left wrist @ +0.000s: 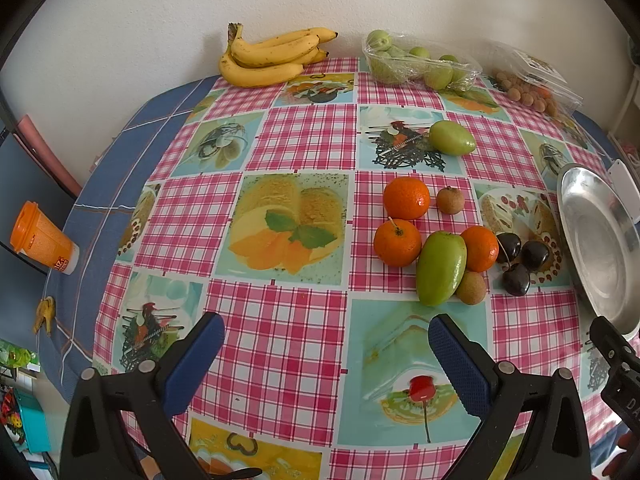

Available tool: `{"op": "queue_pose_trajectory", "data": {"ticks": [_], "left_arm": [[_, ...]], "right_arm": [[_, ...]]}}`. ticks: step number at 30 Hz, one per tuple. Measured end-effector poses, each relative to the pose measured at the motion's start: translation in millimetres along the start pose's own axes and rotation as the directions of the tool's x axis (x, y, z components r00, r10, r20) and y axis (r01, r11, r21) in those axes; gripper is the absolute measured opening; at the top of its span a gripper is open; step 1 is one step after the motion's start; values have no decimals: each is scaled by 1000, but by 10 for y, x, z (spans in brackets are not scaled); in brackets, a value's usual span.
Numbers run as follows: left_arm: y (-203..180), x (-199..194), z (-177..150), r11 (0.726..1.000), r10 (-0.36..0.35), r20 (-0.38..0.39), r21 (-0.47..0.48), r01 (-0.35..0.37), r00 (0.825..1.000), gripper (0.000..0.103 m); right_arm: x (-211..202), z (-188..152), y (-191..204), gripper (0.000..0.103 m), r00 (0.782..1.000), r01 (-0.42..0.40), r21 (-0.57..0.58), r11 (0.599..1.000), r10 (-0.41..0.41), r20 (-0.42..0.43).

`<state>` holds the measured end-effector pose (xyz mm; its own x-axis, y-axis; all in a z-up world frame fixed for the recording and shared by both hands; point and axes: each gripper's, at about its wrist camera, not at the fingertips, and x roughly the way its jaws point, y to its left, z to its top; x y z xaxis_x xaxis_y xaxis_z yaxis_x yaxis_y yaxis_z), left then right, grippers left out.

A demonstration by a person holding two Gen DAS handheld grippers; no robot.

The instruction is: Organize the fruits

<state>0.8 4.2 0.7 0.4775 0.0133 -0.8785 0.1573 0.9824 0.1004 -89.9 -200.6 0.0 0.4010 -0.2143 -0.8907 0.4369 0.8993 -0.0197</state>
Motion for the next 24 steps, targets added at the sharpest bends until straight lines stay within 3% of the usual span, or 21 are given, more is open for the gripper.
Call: {"op": "queue_pose_trajectory", "data": {"ticks": [12, 15, 20, 24], "left_arm": [[1, 3, 0, 1000, -2, -8, 0, 2, 1000, 103], [28, -16, 19, 1000, -10, 25, -9, 10, 1000, 103], [139, -46, 141, 996, -39, 92, -75, 46, 995, 103], [175, 15, 252, 994, -47, 50, -98, 52, 998, 103]], "right_arm": [[0, -4, 23, 103, 1000, -2, -9, 1000, 2, 1], [-6, -2, 26, 103, 1000, -6, -9, 1000, 6, 6], [-56, 39, 105, 103, 998, -43, -47, 998, 45, 41], [-91, 135, 197, 103, 992, -100, -59, 993, 104, 77]]}}
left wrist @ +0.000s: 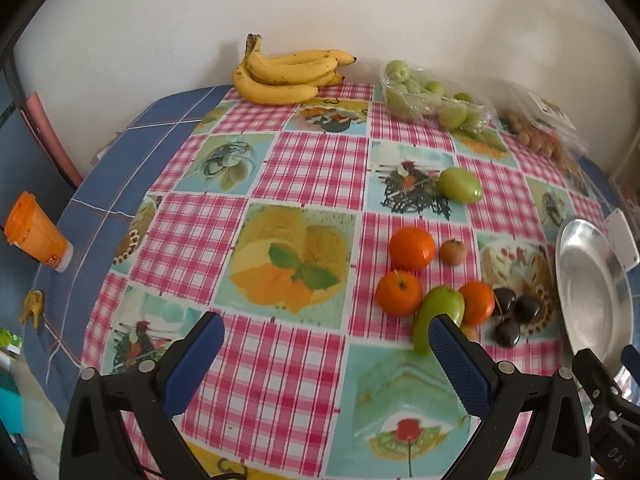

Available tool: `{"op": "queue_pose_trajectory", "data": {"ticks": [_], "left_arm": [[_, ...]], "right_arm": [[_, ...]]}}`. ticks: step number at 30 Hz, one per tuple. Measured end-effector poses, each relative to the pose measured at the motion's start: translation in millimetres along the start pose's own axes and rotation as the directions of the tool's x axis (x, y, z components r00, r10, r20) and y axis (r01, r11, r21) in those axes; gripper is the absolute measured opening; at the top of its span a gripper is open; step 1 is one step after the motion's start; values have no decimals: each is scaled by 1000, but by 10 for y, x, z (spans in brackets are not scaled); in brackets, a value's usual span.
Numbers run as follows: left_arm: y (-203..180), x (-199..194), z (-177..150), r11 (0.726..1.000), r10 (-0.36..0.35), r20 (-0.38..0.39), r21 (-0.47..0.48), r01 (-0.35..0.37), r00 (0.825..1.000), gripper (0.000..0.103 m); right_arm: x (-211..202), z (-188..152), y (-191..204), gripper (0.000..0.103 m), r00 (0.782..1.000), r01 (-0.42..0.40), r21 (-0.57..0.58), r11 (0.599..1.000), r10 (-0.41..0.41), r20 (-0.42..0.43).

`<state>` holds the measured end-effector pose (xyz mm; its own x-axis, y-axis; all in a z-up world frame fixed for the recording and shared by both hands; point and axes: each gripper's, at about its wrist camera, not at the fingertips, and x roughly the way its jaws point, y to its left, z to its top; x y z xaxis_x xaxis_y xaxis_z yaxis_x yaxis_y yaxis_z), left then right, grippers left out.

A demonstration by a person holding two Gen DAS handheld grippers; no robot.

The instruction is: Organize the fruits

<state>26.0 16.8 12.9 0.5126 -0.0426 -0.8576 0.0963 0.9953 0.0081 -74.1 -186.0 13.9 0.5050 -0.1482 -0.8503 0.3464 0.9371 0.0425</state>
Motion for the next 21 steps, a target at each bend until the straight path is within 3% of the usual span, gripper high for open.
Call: {"op": "queue_pose_trajectory", "data": {"ticks": [4, 7, 21], "left_arm": [[-44, 70, 50, 1000, 6, -5, 12, -6, 1000, 103], [-93, 119, 87, 1000, -5, -13, 15, 5, 1000, 103], [-254, 235, 362, 997, -74, -76, 13, 75, 994, 103]], "right_arm": [[65, 127, 51, 103, 995, -95, 58, 994, 96, -10], [150, 185, 122, 103, 992, -118, 62, 991, 120, -31], [319, 423, 222, 103, 983, -145, 50, 988, 150, -104]]}}
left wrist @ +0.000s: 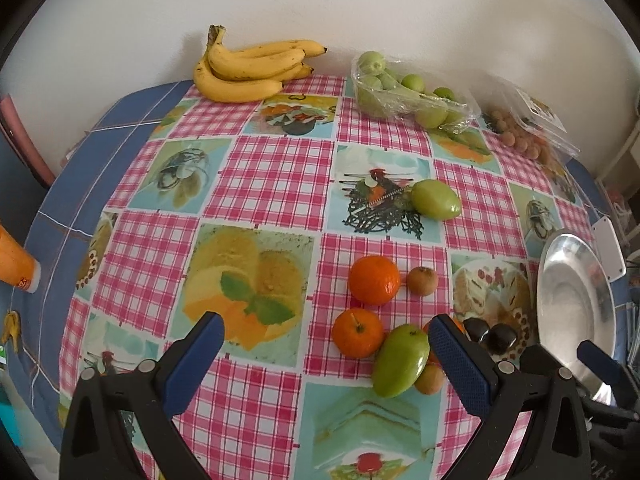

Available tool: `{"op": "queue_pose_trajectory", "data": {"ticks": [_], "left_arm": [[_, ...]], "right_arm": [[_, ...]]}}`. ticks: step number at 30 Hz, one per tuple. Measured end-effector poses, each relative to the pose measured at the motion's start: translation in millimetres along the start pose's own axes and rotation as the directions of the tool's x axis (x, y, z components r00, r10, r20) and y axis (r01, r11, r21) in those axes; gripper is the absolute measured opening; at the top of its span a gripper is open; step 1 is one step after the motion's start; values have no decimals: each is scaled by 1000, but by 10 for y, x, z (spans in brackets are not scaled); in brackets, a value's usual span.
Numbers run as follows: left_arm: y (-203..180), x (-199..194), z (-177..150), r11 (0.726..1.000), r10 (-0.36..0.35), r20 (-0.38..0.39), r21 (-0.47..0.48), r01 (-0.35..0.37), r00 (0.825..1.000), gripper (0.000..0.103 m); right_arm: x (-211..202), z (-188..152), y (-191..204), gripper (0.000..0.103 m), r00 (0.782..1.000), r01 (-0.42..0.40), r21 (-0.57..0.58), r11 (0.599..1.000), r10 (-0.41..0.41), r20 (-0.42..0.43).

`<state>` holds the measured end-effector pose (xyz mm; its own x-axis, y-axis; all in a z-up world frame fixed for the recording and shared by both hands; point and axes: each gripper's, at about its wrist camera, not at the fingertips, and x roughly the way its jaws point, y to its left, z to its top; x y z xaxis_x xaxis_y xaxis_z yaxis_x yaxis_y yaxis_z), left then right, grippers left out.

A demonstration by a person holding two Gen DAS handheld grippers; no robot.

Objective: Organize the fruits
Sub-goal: 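Close the right tool on a black plum while the left tool grasps an orange tangerine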

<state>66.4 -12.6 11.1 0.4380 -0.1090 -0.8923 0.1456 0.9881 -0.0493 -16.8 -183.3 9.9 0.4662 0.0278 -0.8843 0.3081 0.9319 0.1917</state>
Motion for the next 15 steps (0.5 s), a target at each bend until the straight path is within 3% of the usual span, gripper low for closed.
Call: {"op": "queue_pose_trajectory", "data": {"ticks": [9, 15], "left_arm": [[30, 214, 138, 992, -93, -90, -90, 85, 992, 101], [33, 279, 189, 982, -151, -127, -131, 135, 980, 94]], "right_arm": [[134, 77, -23, 103, 997, -4, 25, 1000, 6, -73], [244, 109, 43, 98, 994, -2, 13, 1000, 4, -111]]}}
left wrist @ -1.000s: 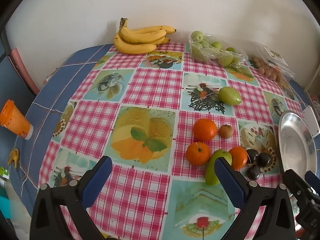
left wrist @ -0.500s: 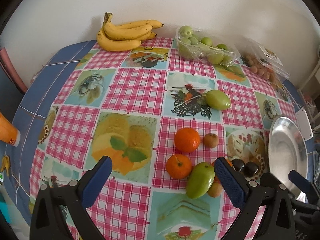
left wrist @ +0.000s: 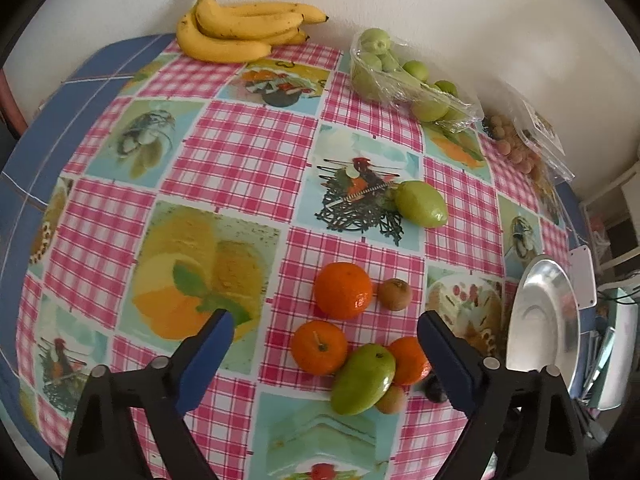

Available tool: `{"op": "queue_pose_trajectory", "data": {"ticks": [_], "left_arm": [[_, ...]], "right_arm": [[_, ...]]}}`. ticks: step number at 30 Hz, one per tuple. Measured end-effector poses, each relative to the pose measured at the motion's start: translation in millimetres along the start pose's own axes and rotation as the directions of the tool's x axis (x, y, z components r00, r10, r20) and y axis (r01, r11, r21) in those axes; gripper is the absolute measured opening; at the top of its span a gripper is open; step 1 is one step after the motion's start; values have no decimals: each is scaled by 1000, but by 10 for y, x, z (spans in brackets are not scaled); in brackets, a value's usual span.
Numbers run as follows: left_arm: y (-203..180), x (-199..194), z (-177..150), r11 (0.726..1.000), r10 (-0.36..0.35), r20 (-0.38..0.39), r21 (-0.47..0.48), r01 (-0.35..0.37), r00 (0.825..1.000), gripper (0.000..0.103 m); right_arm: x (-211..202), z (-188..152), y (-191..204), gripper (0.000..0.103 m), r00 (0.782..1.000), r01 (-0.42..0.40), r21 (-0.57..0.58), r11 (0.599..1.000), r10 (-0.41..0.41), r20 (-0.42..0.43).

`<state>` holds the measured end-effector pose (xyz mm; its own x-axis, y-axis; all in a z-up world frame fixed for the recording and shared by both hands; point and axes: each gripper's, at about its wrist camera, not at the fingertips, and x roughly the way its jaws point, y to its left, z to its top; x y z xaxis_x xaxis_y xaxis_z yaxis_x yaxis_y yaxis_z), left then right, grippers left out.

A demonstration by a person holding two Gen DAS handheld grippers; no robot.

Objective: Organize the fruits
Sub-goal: 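Close the right tool on a black plum while the left tool grasps an orange tangerine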

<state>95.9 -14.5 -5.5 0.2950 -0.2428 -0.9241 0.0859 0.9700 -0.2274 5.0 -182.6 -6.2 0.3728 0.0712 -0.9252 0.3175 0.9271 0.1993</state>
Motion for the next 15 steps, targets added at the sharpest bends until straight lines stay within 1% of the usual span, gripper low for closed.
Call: {"op": "queue_pose_trajectory", "data": {"ticks": [3, 5, 7, 8, 10, 14, 15], "left_arm": [[-26, 13, 1, 1000, -6, -6, 8, 6, 1000, 93], [-33, 28, -24, 1000, -17, -17, 10, 17, 1000, 91], [-30, 60, -55, 999, -32, -35, 2, 32, 999, 88], [-29, 84, -74, 999, -37, -47, -1, 37, 998, 87], [-24, 151, -124, 999, -37, -73, -7, 36, 997, 86], [5, 260, -212, 998, -54, -124, -36, 50, 991, 79], [6, 275, -231, 998, -57, -132, -40, 52, 990, 78]], "right_arm": [[49, 1, 23, 85, 1000, 4, -4, 1000, -4, -22], [82, -15, 33, 81, 999, 8, -7, 1000, -8, -33], [133, -41, 45, 74, 999, 8, -12, 1000, -9, -51], [155, -50, 48, 72, 998, 7, -12, 1000, -7, -58], [212, -74, 55, 65, 997, 11, -13, 1000, -12, -77], [314, -120, 85, 56, 994, 16, -28, 999, -19, -110], [339, -130, 94, 50, 993, 14, -31, 999, -18, -119]]}}
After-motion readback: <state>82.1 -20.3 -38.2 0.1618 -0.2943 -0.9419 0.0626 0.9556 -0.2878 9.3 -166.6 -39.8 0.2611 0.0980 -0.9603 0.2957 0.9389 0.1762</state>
